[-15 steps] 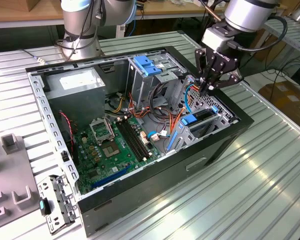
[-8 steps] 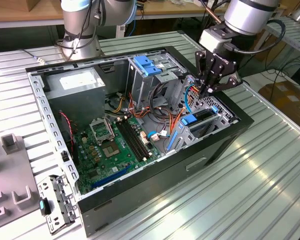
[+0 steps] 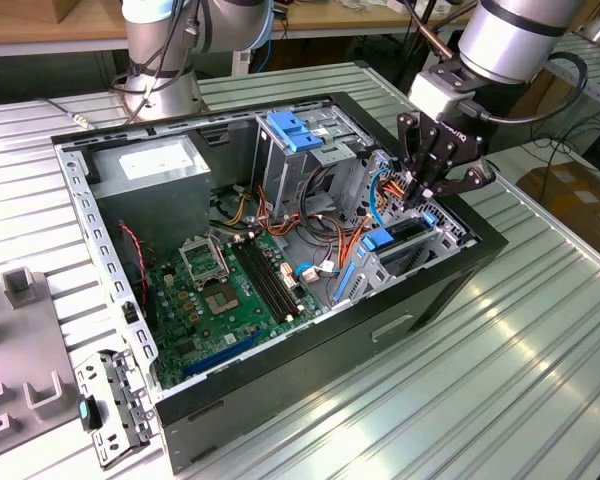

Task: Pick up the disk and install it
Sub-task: 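Insert the first disk wire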

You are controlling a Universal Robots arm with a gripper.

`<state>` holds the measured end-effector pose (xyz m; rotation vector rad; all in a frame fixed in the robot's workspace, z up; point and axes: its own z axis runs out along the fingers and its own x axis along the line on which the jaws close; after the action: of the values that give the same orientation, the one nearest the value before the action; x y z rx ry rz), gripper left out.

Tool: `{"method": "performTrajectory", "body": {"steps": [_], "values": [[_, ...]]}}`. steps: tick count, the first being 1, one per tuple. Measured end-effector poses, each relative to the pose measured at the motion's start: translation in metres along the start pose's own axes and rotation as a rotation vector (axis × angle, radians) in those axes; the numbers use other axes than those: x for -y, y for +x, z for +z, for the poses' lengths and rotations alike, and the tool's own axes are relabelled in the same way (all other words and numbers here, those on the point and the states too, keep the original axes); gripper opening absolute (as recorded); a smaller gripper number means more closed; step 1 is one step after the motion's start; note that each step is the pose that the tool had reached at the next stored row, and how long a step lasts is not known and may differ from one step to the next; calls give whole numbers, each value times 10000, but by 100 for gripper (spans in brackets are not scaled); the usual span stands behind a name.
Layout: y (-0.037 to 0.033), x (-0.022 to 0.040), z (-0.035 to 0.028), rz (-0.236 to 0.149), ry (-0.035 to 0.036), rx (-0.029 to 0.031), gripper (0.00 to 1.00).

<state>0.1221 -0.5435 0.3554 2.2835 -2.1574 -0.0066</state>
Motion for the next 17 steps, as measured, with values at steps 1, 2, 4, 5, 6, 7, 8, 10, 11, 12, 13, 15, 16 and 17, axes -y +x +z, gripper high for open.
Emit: {"method": "performTrajectory", "body": {"steps": [1, 2, 4, 5, 6, 7, 8, 10, 11, 12, 13, 15, 16, 17], "values": [[3, -13, 1, 0, 0, -2, 17], [13, -22, 3, 0, 0, -1, 17], [44, -30, 11, 7, 0, 0, 17], [94, -36, 16, 11, 0, 0, 17], [131, -40, 20, 12, 0, 0, 17], [147, -44, 22, 13, 0, 0, 17], [149, -48, 25, 12, 0, 1, 17], [149, -68, 27, 13, 0, 0, 17], [149, -69, 28, 12, 0, -1, 17], [151, -69, 29, 11, 0, -2, 17], [152, -69, 33, 11, 0, 0, 17], [152, -70, 46, 12, -2, 0, 17], [152, -71, 55, 13, -6, 0, 17], [152, -71, 59, 13, -8, -1, 17]]}}
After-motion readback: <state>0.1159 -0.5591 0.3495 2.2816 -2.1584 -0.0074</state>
